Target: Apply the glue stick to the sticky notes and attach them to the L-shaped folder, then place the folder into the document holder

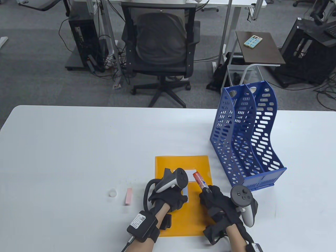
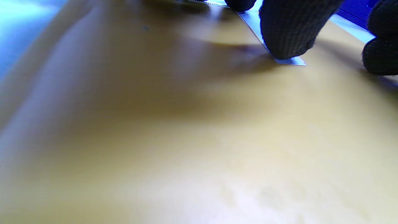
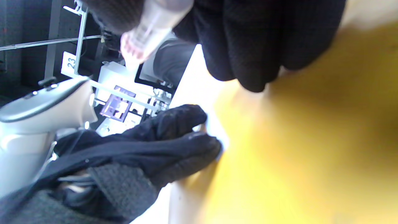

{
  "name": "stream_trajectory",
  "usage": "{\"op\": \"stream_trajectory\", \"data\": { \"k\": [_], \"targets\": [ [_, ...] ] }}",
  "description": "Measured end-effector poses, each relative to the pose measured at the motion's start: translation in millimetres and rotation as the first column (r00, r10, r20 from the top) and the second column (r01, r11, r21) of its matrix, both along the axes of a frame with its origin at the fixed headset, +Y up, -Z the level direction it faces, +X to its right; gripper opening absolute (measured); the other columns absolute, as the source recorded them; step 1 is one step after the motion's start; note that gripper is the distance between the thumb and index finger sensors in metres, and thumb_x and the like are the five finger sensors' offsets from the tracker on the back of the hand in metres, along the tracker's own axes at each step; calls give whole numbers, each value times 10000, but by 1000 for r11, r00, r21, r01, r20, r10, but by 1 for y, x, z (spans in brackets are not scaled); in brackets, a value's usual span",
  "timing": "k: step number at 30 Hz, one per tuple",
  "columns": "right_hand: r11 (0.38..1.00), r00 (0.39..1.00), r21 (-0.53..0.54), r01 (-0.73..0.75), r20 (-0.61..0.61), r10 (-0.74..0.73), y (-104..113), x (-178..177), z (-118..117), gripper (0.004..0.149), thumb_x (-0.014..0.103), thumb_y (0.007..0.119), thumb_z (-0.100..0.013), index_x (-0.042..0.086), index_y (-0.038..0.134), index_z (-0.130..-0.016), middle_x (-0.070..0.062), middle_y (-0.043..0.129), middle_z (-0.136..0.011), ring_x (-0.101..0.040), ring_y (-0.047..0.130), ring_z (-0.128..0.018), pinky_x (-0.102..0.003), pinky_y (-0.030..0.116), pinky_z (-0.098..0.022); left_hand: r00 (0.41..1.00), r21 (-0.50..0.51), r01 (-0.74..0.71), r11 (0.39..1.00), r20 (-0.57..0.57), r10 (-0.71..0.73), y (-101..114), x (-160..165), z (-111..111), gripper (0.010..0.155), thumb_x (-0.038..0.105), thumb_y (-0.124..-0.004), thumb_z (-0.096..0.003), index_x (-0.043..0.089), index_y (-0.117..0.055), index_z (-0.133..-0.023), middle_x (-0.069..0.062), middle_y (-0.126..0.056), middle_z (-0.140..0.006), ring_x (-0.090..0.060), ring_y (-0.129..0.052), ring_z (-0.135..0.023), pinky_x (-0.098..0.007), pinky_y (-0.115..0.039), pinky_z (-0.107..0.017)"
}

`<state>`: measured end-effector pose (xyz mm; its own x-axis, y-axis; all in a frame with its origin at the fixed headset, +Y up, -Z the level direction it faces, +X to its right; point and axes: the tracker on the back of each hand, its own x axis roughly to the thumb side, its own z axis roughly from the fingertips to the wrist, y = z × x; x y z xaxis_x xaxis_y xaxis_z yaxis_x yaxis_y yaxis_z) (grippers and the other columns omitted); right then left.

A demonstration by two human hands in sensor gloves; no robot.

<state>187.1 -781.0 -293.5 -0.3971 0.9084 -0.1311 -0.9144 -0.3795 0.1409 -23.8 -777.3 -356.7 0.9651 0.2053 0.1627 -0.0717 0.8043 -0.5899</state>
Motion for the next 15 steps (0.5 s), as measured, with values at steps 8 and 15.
{"op": "stream_trajectory", "data": {
  "k": [8,15],
  "targets": [
    [1000,1000,0,-3,-3,3,0,0,-1,632,439,603,-529,-39,541,-938,-299,752,-856,-487,870,-731,-618,714,-522,1000,26,-5,1000,5,5,-1,-1,1,796,511,-783,-529,428,-233,-1098,-66,-240,-1189,-342,-283,-1100,-663,-302,-781],
    [1000,1000,0,-2,-4,2,0,0,-1,632,439,603,-529,-39,542,-938,-299,753,-856,-487,868,-733,-619,713,-522,1000,-11,0,1000,27,0,-4,-1,1,668,509,-728,-550,425,-361,-1101,-51,-156,-1182,-332,-208,-1095,-656,-240,-785]
  ]
}}
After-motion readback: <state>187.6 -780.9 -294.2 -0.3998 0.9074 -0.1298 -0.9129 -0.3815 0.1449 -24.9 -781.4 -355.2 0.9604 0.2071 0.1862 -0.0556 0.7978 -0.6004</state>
